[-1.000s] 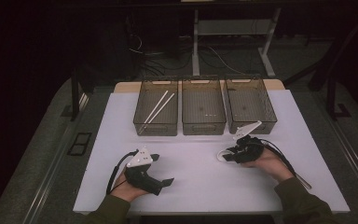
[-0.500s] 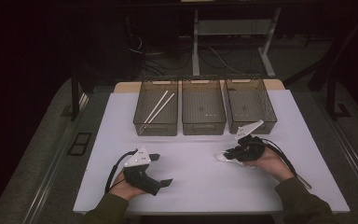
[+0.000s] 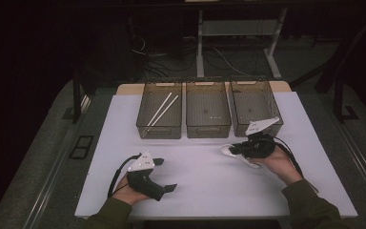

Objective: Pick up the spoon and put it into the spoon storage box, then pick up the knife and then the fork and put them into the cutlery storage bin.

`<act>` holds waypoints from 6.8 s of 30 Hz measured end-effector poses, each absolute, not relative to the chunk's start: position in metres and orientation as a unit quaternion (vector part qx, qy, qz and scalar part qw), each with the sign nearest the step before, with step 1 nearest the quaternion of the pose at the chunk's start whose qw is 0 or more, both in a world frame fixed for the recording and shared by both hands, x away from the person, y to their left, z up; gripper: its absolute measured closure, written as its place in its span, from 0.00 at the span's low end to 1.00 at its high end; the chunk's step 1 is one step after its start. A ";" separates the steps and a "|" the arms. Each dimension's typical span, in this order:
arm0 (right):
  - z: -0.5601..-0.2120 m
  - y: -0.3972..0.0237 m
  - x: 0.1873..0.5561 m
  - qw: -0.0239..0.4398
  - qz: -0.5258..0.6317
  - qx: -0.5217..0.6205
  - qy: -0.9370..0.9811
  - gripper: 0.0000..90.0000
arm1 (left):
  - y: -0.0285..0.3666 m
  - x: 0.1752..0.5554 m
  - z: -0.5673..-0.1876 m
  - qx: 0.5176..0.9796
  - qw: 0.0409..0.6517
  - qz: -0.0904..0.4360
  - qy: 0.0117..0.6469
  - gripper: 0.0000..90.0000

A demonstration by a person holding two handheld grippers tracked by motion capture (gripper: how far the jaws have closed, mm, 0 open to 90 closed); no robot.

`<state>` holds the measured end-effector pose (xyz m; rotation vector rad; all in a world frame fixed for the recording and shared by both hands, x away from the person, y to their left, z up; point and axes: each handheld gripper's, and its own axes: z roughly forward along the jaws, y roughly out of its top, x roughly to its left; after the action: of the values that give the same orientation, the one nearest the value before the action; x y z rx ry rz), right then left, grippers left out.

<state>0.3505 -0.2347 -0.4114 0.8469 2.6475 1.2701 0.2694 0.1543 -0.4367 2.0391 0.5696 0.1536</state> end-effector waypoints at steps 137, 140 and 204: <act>-0.389 -0.297 0.325 0.084 0.436 0.373 0.814 0.47 | 0.151 0.266 -0.434 0.834 0.496 0.061 0.233 0.00; -0.395 -0.310 0.324 0.091 0.426 0.388 0.812 0.51 | 0.151 0.266 -0.434 0.834 0.496 0.061 0.233 0.00; -0.421 -0.346 0.334 0.031 0.103 0.442 0.890 0.94 | 0.149 0.265 -0.435 0.837 0.493 0.060 0.230 0.00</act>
<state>0.3344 -0.3460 -0.4210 1.3620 2.7429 0.3167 0.2652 0.1491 -0.4347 2.0302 0.5586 0.1452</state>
